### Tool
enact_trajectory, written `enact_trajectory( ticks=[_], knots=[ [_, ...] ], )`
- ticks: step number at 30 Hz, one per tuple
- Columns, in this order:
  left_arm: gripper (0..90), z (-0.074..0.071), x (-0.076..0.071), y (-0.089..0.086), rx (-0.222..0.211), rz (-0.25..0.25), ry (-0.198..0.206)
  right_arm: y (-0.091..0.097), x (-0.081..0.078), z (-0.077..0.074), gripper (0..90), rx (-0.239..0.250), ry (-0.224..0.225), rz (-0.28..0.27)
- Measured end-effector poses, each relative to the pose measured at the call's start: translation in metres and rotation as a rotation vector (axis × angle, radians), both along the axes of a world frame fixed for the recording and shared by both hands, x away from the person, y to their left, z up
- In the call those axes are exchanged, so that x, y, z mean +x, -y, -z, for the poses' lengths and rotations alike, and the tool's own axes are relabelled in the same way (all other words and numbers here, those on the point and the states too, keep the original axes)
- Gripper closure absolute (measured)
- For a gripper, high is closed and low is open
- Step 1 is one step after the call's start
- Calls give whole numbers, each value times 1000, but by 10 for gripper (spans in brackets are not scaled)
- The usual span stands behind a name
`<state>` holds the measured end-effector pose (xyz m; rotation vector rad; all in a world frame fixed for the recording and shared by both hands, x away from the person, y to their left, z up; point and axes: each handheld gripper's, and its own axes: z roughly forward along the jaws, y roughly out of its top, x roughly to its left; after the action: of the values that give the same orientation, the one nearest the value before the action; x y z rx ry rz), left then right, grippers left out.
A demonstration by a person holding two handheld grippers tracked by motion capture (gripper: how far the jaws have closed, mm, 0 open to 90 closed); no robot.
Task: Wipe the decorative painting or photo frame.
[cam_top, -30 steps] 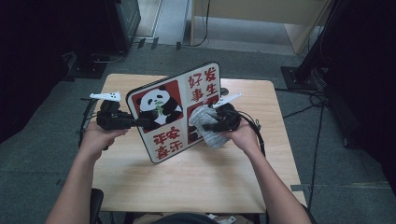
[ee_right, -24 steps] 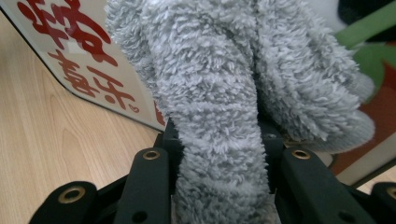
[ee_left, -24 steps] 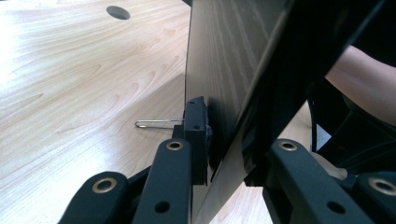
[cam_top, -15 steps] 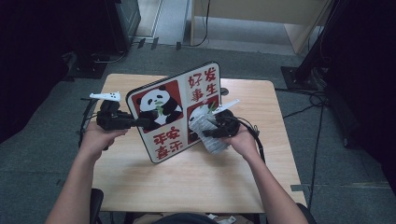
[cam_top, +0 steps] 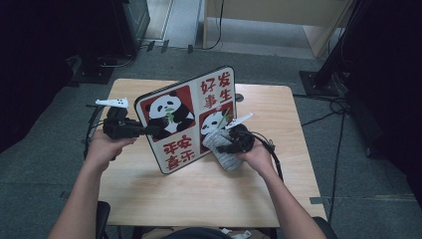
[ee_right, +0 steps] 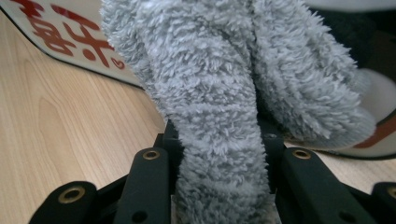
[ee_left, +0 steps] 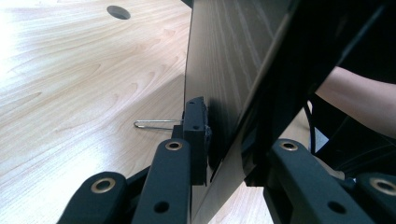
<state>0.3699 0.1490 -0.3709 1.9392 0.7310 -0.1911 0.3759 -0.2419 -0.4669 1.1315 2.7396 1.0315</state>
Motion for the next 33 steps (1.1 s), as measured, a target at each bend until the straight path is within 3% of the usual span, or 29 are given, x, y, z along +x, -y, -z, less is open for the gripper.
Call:
enact_trajectory(
  ticks=[13, 20, 33],
  knots=[
    [768, 0, -1, 0, -3, -2, 7, 0, -1, 10, 662, 11, -50, 4],
    [766, 1, -2, 0, -10, -6, 10, 4, -2, 0, 674, 27, -67, 7],
    [755, 2, -1, -1, -19, -3, -5, 11, -4, -32, 675, 68, -13, 26]
  ],
)
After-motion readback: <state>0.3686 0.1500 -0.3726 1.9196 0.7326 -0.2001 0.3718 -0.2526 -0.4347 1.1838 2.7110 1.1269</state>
